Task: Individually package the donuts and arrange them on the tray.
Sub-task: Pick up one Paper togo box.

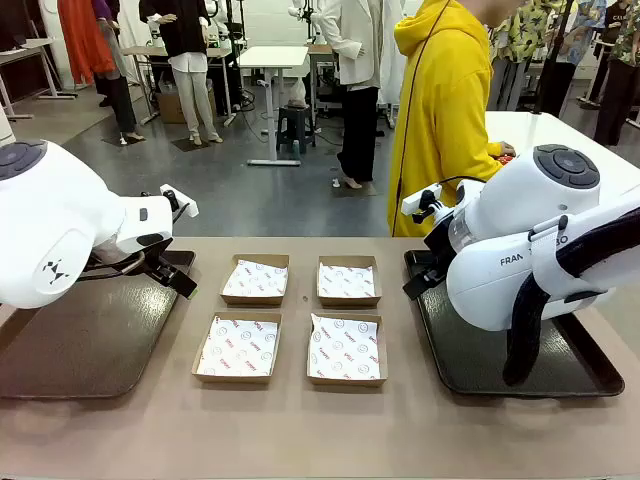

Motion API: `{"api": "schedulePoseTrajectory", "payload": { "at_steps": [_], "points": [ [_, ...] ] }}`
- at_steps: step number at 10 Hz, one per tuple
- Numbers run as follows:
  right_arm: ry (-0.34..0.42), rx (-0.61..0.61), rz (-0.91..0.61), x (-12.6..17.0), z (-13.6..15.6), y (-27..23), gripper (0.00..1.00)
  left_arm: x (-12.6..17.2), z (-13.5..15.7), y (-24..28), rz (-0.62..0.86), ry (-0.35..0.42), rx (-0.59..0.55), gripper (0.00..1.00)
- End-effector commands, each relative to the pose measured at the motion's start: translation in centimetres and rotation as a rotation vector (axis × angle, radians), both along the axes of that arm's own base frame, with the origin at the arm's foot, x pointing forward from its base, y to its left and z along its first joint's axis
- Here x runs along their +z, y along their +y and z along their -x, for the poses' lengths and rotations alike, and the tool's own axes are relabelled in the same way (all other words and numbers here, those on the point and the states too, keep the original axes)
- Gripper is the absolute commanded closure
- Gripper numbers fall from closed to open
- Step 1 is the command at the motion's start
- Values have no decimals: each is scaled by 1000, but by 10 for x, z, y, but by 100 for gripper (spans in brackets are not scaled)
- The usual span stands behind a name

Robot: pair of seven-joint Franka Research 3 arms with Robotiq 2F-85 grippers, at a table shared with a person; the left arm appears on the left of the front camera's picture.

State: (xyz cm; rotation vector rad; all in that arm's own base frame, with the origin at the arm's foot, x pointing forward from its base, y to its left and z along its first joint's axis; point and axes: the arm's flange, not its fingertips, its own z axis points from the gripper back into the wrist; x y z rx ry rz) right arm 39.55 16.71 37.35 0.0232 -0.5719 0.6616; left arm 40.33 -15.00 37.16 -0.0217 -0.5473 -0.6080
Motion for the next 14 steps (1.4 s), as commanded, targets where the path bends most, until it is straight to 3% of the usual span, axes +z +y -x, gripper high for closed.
{"api": "schedulePoseTrajectory", "payload": {
  "at_steps": [1,14],
  "points": [
    [0,0,0,0,0,0,0,0,0,0,0,0,0,0],
    [0,0,0,0,0,0,0,0,0,0,0,0,0,0]
  ]
}}
